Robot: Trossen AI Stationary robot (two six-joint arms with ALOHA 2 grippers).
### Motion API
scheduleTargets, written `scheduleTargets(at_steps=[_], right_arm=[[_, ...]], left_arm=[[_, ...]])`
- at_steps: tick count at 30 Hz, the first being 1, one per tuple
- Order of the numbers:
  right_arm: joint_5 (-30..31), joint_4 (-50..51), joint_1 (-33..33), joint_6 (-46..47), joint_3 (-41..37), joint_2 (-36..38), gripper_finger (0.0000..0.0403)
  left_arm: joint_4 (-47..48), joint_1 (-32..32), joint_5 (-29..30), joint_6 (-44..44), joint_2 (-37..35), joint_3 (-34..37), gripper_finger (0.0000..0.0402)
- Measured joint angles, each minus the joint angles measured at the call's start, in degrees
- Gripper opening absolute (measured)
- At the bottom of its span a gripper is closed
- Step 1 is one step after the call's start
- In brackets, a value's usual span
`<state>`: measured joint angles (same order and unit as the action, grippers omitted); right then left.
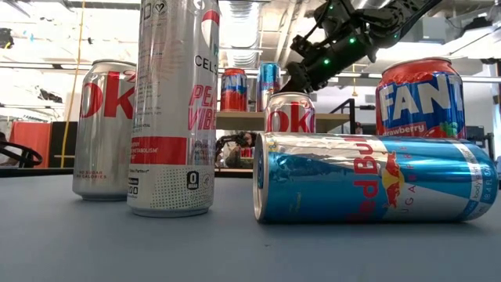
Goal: Place canned beverage on shelf
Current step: Adjust the blue soda can
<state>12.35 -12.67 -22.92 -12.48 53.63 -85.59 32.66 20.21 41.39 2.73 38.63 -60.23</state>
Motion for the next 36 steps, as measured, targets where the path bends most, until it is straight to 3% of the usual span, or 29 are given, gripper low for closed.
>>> scheduleTargets(at_steps=[11, 18, 26, 36], right_arm=[[-3.4, -1.2, -0.7, -0.1, 0.0, 0.0, 0.0000], [2.9, -0.9, 0.4, -0.2, 0.0, 0.2, 0.0000], [3.0, -1.1, -0.4, 0.0, 0.0, 0.0, 0.0000], [-2.8, -1.4, -0.9, 0.0, 0.0, 0.0, 0.0000]], left_arm=[[-0.1, 0.0, 0.0, -0.1, 0.0, 0.0, 0.0174], [-0.1, 0.0, 0.0, 0.0, 0.0, 0.0, 0.0174], [-0.1, 0.0, 0.0, -0.1, 0.0, 0.0, 0.0174], [-0.3, 0.0, 0.0, -0.1, 0.0, 0.0, 0.0174]])
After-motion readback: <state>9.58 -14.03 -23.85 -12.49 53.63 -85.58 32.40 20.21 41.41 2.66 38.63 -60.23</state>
